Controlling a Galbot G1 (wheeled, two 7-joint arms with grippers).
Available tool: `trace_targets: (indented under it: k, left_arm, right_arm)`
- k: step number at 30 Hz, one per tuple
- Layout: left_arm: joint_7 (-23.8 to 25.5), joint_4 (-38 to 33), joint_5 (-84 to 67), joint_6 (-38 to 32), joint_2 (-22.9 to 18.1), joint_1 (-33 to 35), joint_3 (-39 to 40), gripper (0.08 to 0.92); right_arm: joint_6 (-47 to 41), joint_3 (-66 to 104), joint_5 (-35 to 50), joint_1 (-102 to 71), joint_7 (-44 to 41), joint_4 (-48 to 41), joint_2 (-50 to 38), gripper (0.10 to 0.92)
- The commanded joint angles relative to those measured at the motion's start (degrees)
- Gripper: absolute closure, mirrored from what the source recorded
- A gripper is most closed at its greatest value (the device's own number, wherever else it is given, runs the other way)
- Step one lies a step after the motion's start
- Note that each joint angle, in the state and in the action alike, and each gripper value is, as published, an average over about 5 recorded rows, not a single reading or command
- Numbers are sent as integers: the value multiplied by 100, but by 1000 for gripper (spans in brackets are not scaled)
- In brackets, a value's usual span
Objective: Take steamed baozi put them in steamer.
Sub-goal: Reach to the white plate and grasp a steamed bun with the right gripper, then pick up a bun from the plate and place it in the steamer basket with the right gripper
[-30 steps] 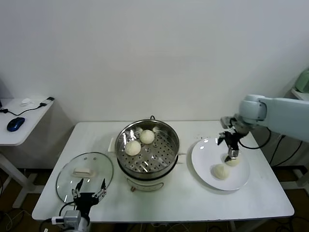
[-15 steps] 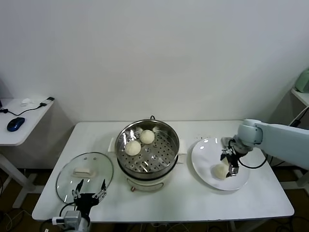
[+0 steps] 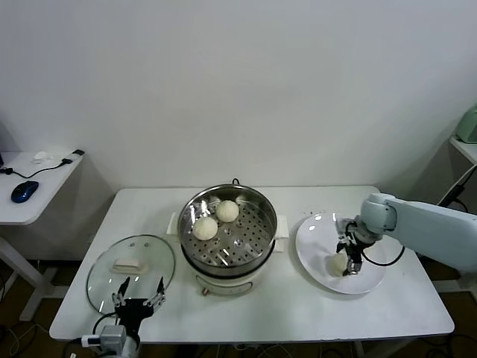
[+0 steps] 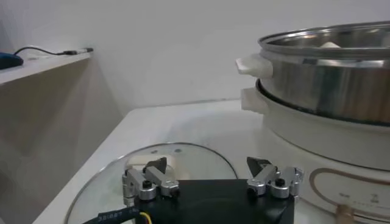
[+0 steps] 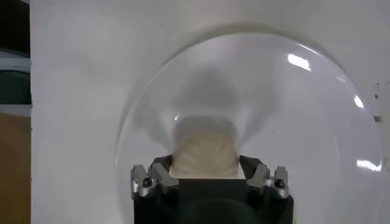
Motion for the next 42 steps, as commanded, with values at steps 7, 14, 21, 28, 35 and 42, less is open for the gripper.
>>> trace_targets:
  k: [7,14,21,28,35,42]
  left_arm:
    - [-1,-10,18,-3,5,14,21,177]
    - [-1,-39,44,19,-8,10,67,177]
    - [0,-118,45,40,-27,13,88,177]
    - [12,-230,49,89,-13,23,74,177]
    - [17,-266,52,102,3,31,61,177]
    - [20,-300,40,126,-8,37,30,177]
  right_arm:
    - [25,10,-89,296,-111,64,64,341]
    - [426,-1037,465,2194,-577,288,524,347]
    - [1391,-1357,1044,3999,-1098,475,1545,347]
    - [3010,-682,861,4571,-1197,862,2735,347]
    - [4002,-633,-71,3869,-732,1755,3419,347]
    - [4297,-704,-1211,2894,-222,1740,3544,347]
